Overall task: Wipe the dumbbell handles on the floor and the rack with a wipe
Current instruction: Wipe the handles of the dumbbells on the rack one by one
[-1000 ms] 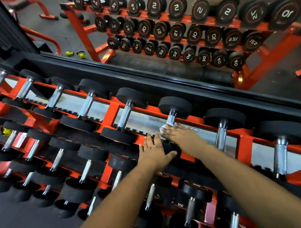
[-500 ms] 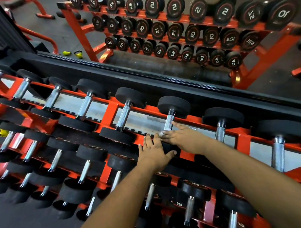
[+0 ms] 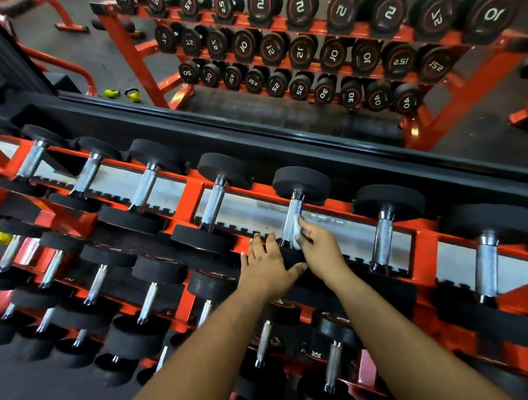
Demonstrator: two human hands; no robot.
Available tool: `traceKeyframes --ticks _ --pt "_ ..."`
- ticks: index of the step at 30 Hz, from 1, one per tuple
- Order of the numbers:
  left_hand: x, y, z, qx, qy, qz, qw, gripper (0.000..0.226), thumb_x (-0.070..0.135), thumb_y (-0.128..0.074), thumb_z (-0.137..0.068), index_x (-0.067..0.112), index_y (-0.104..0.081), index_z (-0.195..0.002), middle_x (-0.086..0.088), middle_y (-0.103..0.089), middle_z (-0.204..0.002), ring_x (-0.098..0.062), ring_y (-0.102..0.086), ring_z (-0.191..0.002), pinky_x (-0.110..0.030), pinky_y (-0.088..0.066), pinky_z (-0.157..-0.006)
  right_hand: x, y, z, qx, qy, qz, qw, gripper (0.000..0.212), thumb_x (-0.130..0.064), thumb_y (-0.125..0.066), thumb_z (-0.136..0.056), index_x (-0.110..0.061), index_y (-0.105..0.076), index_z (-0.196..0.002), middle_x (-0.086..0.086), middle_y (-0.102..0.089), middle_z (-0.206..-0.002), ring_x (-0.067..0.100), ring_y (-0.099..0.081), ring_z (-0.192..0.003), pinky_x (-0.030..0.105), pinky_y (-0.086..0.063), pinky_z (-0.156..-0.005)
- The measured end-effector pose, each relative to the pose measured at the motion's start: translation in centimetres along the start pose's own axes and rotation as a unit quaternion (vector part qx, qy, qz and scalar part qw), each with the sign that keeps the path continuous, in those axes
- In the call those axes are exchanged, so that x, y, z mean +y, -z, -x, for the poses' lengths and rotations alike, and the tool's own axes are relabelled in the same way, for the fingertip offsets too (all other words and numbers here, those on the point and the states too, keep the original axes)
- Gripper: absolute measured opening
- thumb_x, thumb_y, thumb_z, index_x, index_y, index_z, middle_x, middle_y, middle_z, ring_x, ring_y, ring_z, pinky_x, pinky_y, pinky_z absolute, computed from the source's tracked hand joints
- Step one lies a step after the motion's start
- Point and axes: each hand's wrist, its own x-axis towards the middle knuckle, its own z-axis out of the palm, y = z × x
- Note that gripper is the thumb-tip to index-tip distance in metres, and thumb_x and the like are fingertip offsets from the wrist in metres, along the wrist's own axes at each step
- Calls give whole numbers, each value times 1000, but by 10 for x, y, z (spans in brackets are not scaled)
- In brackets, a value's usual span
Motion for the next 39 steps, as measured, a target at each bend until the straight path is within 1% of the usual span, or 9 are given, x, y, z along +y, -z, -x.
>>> traceKeyframes --ticks 5,10,15,22,28,31,35,37,39 --pt "3 2 2 -2 5 4 1000 105 73 -49 -91 18 5 -162 -19 9 -168 -33 6 -157 -51 1 -127 -27 -7 -41 30 -109 -168 979 36 -14 -51 -103 -19 -57 -137 1 -64 -125 15 -60 -109 20 -45 -74" --pt "1 1 2 -7 6 4 1000 105 73 -48 -91 17 6 -162 -20 10 -168 -33 8 -157 -51 1 -127 -15 1 -32 -144 -239 -198 940 32 -30 -69 -93 -12 -68 -119 10 -77 -105 26 -73 -95 42 -58 -89" --pt "2 3 2 -5 7 3 1000 106 75 -48 -91 18 7 -162 -20 10 -168 -33 8 -156 -51 2 -127 -27 4 -72 -37 -222 -413 882 46 -31 -71 -91 1 -65 -123 19 -73 -113 30 -72 -104 47 -53 -101" --pt "0 -1 0 5 3 1 1000 105 74 -48 -91 18 4 -162 -19 9 -169 -32 8 -157 -51 0 -127 -3 -3 -35 -154 -204 -174 951 28 -27 -71 -92 -10 -71 -115 7 -77 -104 27 -72 -104 48 -54 -100" --pt "-3 -3 -1 8 -3 2 1000 107 75 -49 -90 17 5 -162 -19 9 -169 -33 7 -157 -52 -1 -126 -14 17 -13 -102 -124 -52 986 24 -6 -55 -99 -15 -77 -97 10 -77 -92 20 -68 -81 39 -56 -79" --pt "-1 -4 0 10 -5 9 1000 107 75 -48 -91 17 6 -162 -19 10 -168 -33 9 -156 -52 0 -126 -38 27 -25 11 56 22 998 34 -7 -52 -100 -23 -71 -124 7 -73 -119 22 -68 -103 44 -52 -96" --pt "1 -2 2 14 0 15 1000 106 74 -50 -90 19 5 -162 -17 10 -169 -33 7 -156 -52 1 -126 -43 22 -42 -53 232 432 870 55 -5 -41 -101 -21 -39 -153 6 -37 -161 25 -36 -146 39 -37 -114" --pt "0 -3 1 14 -2 10 1000 105 74 -49 -90 19 5 -162 -18 9 -169 -33 7 -157 -52 1 -126 -28 18 -41 -90 272 511 810 60 -2 -41 -99 -19 -34 -156 3 -26 -165 21 -23 -153 38 -31 -119" --pt "-1 -5 -2 20 -6 9 1000 106 74 -49 -90 18 4 -162 -18 9 -169 -32 7 -157 -52 1 -126 -14 19 -38 -127 326 504 790 54 -6 -46 -99 -21 -45 -150 2 -35 -161 21 -35 -148 38 -35 -118"
